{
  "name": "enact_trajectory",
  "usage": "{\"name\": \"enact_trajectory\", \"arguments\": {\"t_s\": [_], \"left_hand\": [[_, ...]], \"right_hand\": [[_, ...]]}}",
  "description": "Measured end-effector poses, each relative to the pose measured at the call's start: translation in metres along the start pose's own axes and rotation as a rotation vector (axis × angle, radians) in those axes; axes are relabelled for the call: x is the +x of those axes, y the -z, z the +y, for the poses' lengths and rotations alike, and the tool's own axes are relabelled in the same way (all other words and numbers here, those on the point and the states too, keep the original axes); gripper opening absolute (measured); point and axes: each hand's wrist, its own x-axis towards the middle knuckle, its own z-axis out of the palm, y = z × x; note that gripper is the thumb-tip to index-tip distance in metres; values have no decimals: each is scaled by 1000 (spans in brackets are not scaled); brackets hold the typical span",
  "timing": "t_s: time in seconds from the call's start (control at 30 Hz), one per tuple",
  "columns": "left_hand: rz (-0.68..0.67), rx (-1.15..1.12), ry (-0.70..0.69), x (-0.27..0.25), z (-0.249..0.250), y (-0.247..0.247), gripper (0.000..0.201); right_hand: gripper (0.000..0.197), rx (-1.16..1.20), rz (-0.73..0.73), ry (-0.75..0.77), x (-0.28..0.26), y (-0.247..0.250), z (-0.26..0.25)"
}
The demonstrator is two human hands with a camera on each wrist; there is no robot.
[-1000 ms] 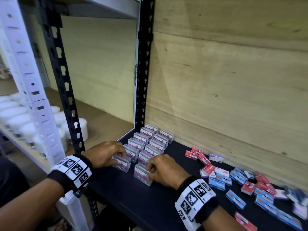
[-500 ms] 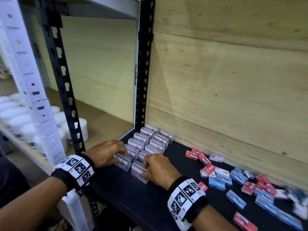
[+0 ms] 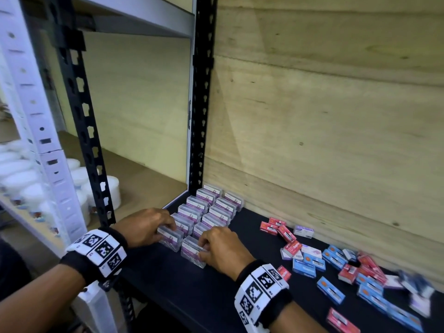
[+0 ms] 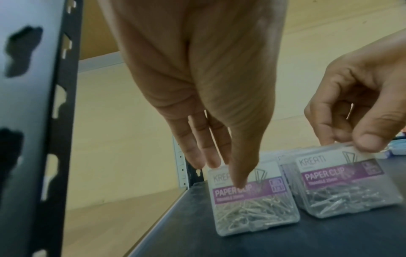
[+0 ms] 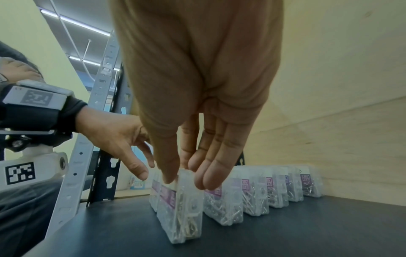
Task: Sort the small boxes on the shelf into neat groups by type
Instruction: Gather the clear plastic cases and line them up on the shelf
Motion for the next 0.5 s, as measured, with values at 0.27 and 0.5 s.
{"name": "enact_trajectory", "arguments": {"t_s": [0.27,0.5], "left_hand": [[-1,9,-1,0,21,20,33],[-1,1,-78,23,71,38,31]], "right_hand": [[33,47,-92,43,-9,16,14],[30,46,-114,-53,-32,39,48]]}}
